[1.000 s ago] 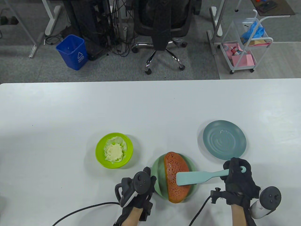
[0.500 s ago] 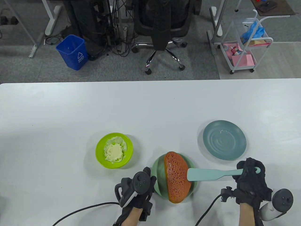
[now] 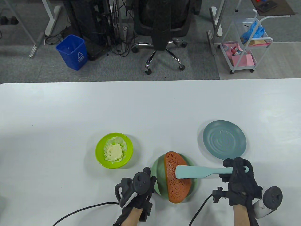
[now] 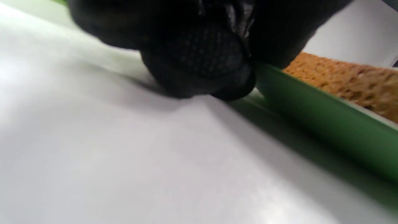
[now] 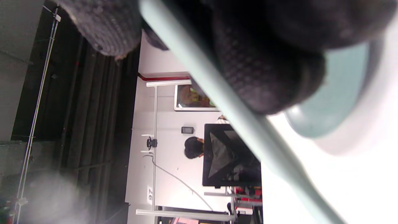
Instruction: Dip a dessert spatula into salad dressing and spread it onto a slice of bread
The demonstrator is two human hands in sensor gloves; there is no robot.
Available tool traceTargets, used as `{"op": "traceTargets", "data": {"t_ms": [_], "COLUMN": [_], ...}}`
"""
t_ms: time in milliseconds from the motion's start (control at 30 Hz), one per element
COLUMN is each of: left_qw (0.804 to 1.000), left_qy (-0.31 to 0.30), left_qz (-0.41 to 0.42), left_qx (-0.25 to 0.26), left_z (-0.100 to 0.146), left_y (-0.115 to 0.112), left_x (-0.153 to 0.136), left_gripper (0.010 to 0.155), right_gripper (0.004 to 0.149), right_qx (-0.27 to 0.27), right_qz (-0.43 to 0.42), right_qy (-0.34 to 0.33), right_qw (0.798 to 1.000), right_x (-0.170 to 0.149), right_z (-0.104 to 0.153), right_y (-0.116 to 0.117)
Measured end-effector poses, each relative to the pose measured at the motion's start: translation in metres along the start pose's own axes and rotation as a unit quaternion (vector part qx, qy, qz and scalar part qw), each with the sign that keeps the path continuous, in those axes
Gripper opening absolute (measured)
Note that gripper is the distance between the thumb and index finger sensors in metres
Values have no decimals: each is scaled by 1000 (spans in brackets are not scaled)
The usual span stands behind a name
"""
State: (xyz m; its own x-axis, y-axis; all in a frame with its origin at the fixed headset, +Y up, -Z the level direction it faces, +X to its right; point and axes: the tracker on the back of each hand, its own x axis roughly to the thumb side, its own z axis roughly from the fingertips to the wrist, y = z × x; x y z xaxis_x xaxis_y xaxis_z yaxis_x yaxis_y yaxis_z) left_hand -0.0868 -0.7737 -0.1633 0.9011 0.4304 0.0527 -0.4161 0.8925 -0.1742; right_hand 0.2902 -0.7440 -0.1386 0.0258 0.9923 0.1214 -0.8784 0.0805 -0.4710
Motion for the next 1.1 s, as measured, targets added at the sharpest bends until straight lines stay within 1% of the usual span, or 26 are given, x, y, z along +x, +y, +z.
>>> {"op": "traceTargets", "data": {"t_ms": [133, 367, 600, 767, 933, 1100], "left_qw": [1000, 1000, 1000, 1000, 1000, 1000], "left_qy": [-4, -4, -3, -3, -2, -3], "left_qz": [3, 5, 5, 5, 6, 6], "left_qx": [-3, -5, -5, -6, -6, -6], "left_z": [0, 0, 0, 0, 0, 0], "left_y": [0, 0, 0, 0, 0, 0], "left_x": [-1, -1, -1, -2, -2, -2], "left_gripper": [58, 58, 58, 58, 57, 57], "right_gripper": [42, 42, 41, 39, 38, 37], "right_qx": [27, 26, 30, 8, -8, -35], "right_qz": [-6, 4, 53, 78, 69, 65], "right_qy": [15, 15, -33, -61, -22, -11], "right_qw": [1000, 1000, 998, 995, 997, 997], "right_x": [-4, -9, 7, 19, 18, 17], "right_z": [4, 5, 10, 11, 5, 0], "right_y": [11, 16, 17, 9, -4, -18]}}
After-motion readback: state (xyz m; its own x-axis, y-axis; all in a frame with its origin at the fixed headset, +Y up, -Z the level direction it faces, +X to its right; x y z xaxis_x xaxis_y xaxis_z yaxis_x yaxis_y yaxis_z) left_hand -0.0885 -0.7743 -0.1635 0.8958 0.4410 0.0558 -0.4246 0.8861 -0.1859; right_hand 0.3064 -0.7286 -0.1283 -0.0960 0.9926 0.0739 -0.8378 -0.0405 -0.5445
